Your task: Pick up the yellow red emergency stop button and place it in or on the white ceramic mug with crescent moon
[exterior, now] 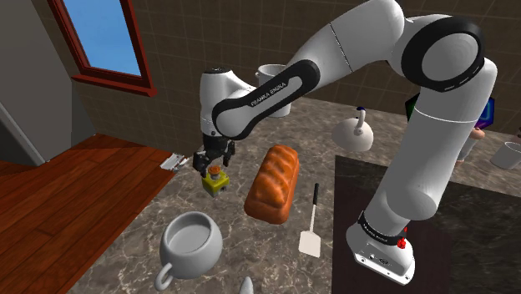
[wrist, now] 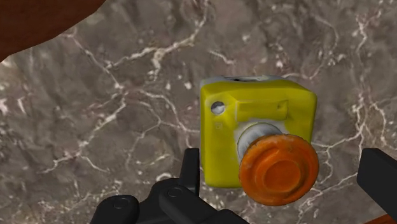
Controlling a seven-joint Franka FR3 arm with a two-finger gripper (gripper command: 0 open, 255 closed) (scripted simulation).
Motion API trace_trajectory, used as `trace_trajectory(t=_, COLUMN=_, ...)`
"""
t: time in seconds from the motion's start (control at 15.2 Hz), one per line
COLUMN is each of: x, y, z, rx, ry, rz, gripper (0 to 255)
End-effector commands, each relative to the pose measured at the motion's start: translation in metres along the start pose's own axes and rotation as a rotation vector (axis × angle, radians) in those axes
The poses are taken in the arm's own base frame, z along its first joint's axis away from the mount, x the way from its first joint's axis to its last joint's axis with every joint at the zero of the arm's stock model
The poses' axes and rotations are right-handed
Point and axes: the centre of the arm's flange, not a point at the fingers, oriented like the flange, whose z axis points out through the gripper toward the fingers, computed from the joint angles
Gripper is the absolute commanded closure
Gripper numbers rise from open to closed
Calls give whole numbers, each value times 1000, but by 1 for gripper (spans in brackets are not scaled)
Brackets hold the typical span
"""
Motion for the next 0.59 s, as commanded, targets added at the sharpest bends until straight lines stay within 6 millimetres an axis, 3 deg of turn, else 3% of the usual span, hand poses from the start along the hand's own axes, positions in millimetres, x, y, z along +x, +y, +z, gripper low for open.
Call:
trace_trajectory(t=0.0, x=0, y=0, z=0, rx=0, ry=0, rz=0, gripper=0)
trace_trajectory(t=0.07, x=0, y=0, z=0, rx=0, ry=0, rz=0, gripper=0)
trace_trajectory(t=0.13, x=0, y=0, z=0, rx=0, ry=0, rz=0, gripper=255)
trace_trajectory(t=0.53, x=0, y=0, z=0, rx=0, ry=0, rz=0, gripper=255)
